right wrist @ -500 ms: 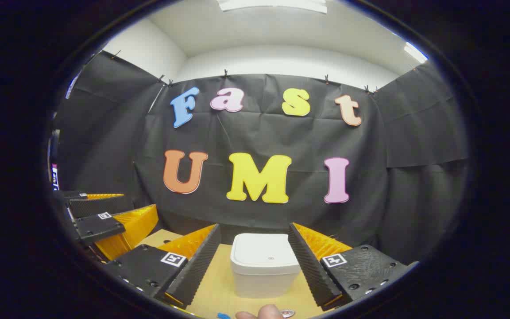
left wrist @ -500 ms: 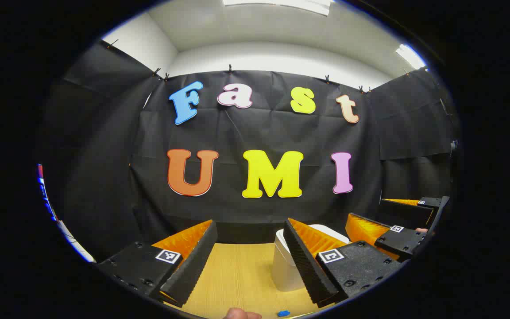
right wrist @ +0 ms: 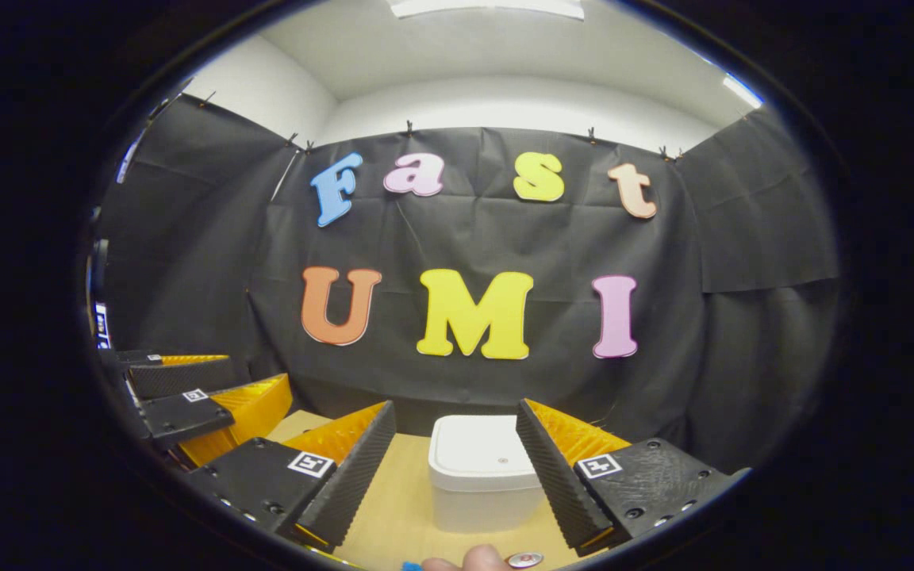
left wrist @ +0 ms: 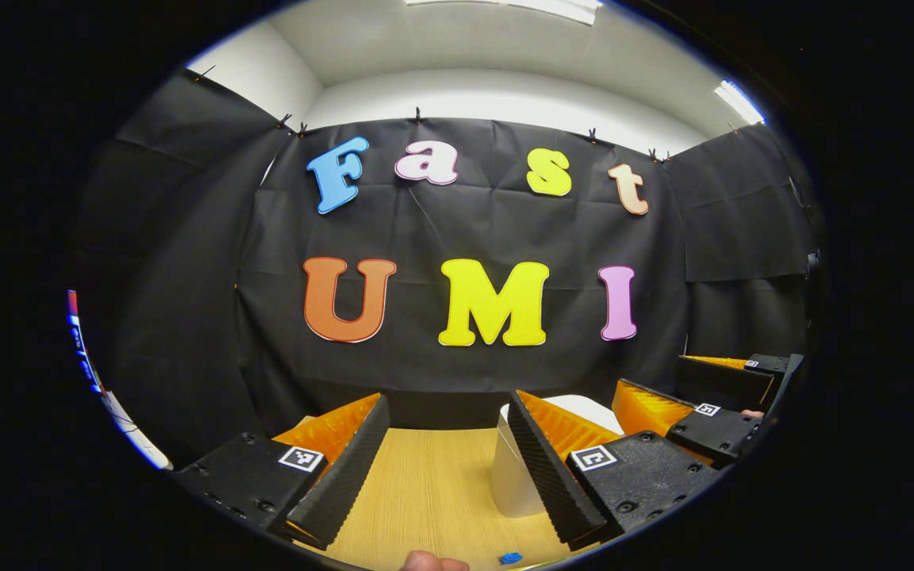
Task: Press the lid of the desktop garbage bin to open it, pick up the crumpled paper on the desktop and throw it into the bin, then pick up the pop can on the desktop and drop it into the bin, and finally close the garbage bin lid.
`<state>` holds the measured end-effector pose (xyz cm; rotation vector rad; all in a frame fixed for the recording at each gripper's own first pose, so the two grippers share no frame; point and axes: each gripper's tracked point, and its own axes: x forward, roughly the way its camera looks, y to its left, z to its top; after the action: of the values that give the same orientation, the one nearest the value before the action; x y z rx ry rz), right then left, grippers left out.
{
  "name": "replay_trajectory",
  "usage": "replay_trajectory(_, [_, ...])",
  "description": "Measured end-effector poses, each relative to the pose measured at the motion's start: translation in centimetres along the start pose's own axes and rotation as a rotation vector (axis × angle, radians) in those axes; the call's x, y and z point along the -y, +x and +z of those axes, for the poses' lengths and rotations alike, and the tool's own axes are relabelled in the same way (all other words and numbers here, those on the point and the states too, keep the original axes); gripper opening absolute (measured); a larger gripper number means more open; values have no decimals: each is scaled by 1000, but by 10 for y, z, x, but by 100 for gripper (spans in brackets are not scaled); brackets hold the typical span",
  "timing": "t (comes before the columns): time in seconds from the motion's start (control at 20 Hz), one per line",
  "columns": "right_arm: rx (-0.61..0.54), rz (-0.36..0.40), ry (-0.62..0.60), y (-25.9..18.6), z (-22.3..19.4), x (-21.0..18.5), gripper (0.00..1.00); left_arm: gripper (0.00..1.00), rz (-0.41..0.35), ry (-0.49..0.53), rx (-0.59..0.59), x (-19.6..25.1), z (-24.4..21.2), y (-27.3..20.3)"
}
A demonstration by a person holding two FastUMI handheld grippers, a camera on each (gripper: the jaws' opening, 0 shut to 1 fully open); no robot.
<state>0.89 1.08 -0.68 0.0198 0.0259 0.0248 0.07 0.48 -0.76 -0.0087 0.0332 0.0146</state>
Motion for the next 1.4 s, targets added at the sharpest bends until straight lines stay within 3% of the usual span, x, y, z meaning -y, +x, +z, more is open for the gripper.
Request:
replay_trajectory(0.6, [-44,-40,21,5,-12,26,97,97,22,5,-5,3,0,5])
replay_trajectory(0.65, [-41,-43,19,5,-11,29,93,96,24,6,-2,3,0,6])
replay_trajectory(0.8, [-48,-43,21,12,-13,38,97,97,40,14,-8,3,-3,8])
replay_trajectory(1.0, [-76,-58,-4,33,-22,60,97,97,81,-23,-15,-2,-4,10])
replay_trajectory(1.2, [-138,-35,-9,62,-44,71,98,97,129,9,3,-8,6,17])
replay_trajectory(1.4, [-252,-26,-5,97,-86,83,95,96,165,22,1,-4,7,21])
